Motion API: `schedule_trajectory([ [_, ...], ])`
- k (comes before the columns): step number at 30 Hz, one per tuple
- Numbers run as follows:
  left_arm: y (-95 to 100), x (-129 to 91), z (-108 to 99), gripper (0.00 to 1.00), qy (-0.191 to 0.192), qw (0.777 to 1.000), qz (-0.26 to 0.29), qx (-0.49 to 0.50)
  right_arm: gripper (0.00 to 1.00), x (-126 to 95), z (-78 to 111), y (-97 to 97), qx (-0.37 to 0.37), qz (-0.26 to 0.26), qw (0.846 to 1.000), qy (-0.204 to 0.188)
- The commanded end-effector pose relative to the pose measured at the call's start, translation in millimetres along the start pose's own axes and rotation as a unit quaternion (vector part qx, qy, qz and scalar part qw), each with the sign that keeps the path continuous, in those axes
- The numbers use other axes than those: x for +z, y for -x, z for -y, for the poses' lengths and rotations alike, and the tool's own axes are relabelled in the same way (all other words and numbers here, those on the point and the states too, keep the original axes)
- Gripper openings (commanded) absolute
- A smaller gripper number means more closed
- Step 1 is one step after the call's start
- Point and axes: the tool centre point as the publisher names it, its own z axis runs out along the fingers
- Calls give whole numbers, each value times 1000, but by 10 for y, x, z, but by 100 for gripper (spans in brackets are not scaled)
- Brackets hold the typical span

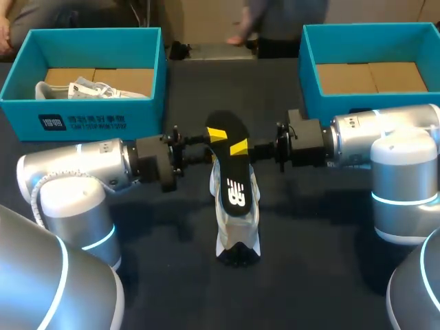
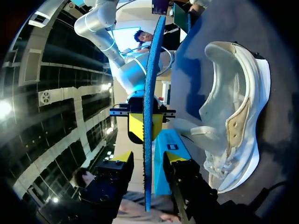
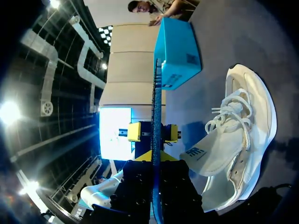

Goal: Take the shoe out of the shoebox, open the shoe tongue, remove and reinsert the insole, then place the shoe into the shoebox

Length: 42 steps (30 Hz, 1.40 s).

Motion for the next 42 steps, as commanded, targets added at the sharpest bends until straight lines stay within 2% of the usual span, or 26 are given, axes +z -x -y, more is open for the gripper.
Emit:
schedule_trajectory([
  [1, -11, 75, -26, 38, 3, 1000, 7, 3, 0, 16, 6, 2, 0, 1, 1000, 2],
  [8, -29, 109, -47, 32, 2, 1000, 9, 1, 0, 16, 6, 2, 0, 1, 1000, 2],
  [16, -34, 119, -35, 29, 3, 1000, 15, 12, 0, 16, 6, 2, 0, 1, 1000, 2],
  [19, -34, 121, -30, 22, 2, 1000, 16, 13, 0, 16, 6, 2, 0, 1, 1000, 2],
  [31, -45, 117, 5, 24, -2, 1000, 16, 16, 0, 16, 6, 2, 0, 1, 1000, 2],
  [34, -46, 116, 11, 15, -3, 1000, 17, 17, 0, 16, 6, 2, 0, 1, 1000, 2],
  [35, -45, 116, 12, 2, -4, 1000, 18, 17, 0, 16, 6, 2, 0, 1, 1000, 2],
  [42, -28, 99, 15, 0, -6, 1000, 22, 21, 0, 16, 6, 2, 0, 1, 1000, 2],
])
